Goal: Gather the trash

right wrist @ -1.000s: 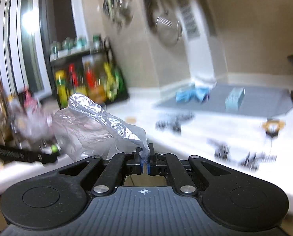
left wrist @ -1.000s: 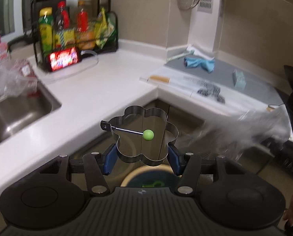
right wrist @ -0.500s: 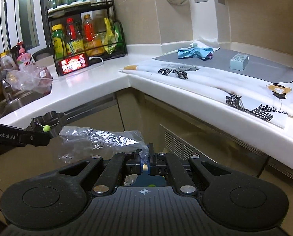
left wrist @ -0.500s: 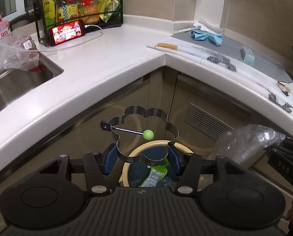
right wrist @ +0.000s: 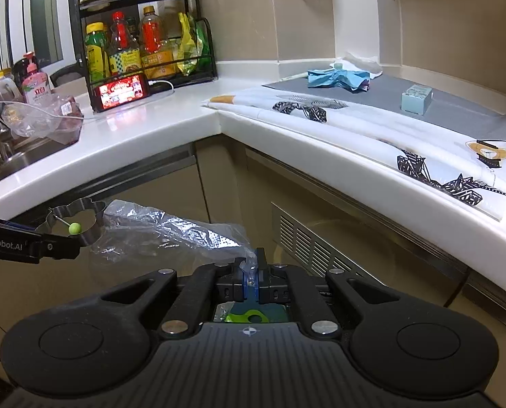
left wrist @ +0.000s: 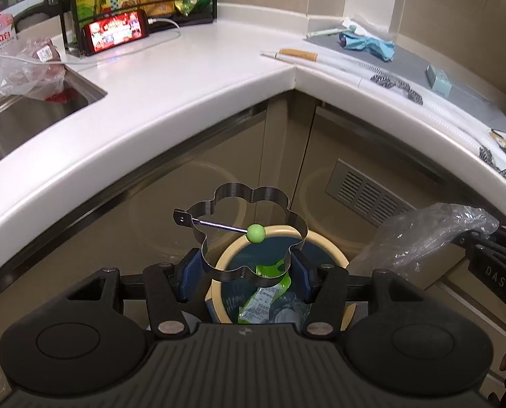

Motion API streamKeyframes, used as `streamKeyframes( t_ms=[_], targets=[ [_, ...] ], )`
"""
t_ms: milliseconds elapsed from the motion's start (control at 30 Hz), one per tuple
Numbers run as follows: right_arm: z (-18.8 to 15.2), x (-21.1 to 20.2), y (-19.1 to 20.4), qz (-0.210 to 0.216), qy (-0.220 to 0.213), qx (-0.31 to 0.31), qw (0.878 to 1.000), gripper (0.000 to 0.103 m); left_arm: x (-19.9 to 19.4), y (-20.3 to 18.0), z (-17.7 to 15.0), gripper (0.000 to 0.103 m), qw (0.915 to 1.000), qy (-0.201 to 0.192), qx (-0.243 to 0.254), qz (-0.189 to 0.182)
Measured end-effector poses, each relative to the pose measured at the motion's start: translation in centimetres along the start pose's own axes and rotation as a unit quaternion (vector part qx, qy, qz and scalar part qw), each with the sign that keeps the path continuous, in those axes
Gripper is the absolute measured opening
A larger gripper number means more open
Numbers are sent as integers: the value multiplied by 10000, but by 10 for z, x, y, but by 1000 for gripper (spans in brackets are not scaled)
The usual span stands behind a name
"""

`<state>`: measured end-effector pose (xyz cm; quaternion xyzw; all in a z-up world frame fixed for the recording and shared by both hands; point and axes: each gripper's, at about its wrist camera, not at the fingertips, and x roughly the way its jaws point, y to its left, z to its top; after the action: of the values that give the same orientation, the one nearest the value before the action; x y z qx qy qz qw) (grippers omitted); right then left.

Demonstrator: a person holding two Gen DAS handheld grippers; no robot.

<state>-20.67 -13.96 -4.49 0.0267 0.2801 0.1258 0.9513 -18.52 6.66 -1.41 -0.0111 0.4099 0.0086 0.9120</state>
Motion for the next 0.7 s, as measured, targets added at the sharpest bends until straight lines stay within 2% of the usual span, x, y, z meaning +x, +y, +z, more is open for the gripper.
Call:
streamKeyframes(
  t_ms=[167,433,700],
  targets=[
    [-3,17,0,-54,113,-152,9998,5,20,-3,-1,60,9997,211,15,-105],
    [-13,59,1,-34,582,-237,9980,5,63,-10,-3,60,9970,687,-11,-347],
    [-12,92,2,-102,845,-235,9961,5,94,-17,1,60,9956,865,10,-365]
  ],
)
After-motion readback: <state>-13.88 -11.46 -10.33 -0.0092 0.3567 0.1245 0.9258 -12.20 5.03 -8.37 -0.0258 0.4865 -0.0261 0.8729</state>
